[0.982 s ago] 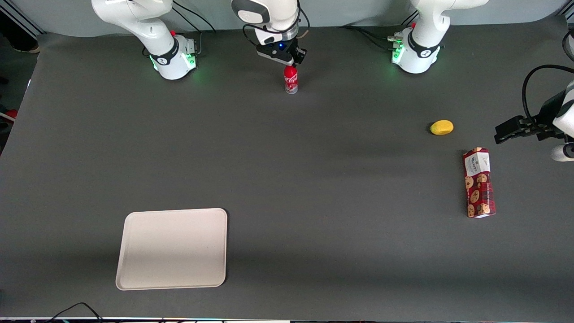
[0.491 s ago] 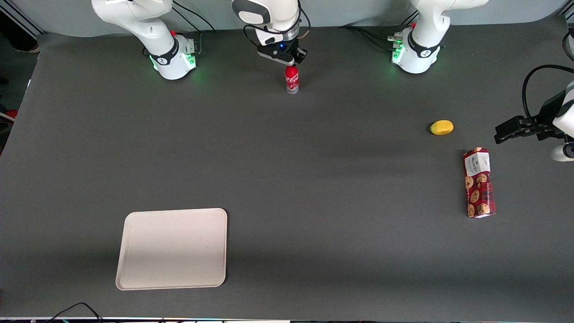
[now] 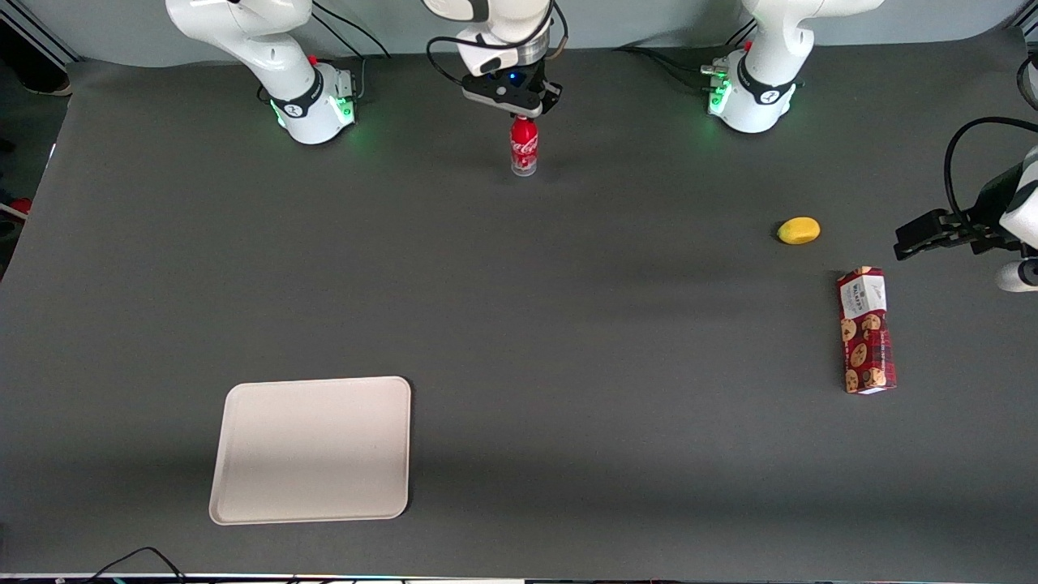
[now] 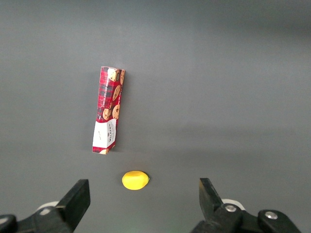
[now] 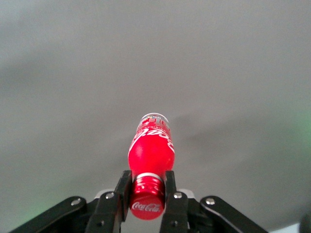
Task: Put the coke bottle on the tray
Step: 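Carry the held bottle with the right gripper over the white tray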
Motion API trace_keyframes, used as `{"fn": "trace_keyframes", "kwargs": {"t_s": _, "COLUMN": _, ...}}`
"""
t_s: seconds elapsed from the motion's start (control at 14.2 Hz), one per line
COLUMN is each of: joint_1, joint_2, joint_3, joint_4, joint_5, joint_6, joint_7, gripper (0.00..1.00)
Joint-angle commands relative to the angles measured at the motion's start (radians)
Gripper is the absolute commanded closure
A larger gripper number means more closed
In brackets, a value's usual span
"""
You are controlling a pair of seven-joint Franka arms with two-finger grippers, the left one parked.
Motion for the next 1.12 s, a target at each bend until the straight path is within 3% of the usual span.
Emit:
{"fn": "trace_keyframes", "kwargs": {"t_s": 0.0, "joint_1": 0.004, "joint_2": 0.039, "joint_3": -0.082, "joint_4": 0.269, "joint_5": 0.026, "joint_6": -0.254, "joint_7": -0.204, "gripper": 1.0}}
{"fn": "trace_keyframes", "kwargs": {"t_s": 0.28, "joint_1": -0.006, "joint_2": 0.037, "joint_3": -0.271, "joint_4": 0.541, "joint_5": 0.052, "joint_6": -0.532, "joint_7": -0.598, "gripper": 1.0}}
{"fn": "trace_keyframes", "kwargs": {"t_s": 0.49, "joint_1": -0.022, "joint_2": 0.025, "joint_3": -0.423, "joint_4": 0.617, "joint_5": 0.043, "joint_6": -0.62, "joint_7": -0.871, "gripper": 1.0}}
{"fn": "trace_keyframes", "kwargs": {"t_s": 0.91, "joint_1": -0.021, "joint_2": 0.022, "joint_3": -0.834, "joint_4": 0.62, "joint_5": 0.032, "joint_6": -0.602, "joint_7": -1.514, "gripper": 1.0}}
{"fn": "trace_keyframes", "kwargs": {"t_s": 1.05, "joint_1": -0.022, "joint_2": 0.045, "joint_3": -0.932, "joint_4": 0.611, "joint_5": 0.009, "joint_6": -0.523, "joint_7": -1.693, "gripper": 1.0}}
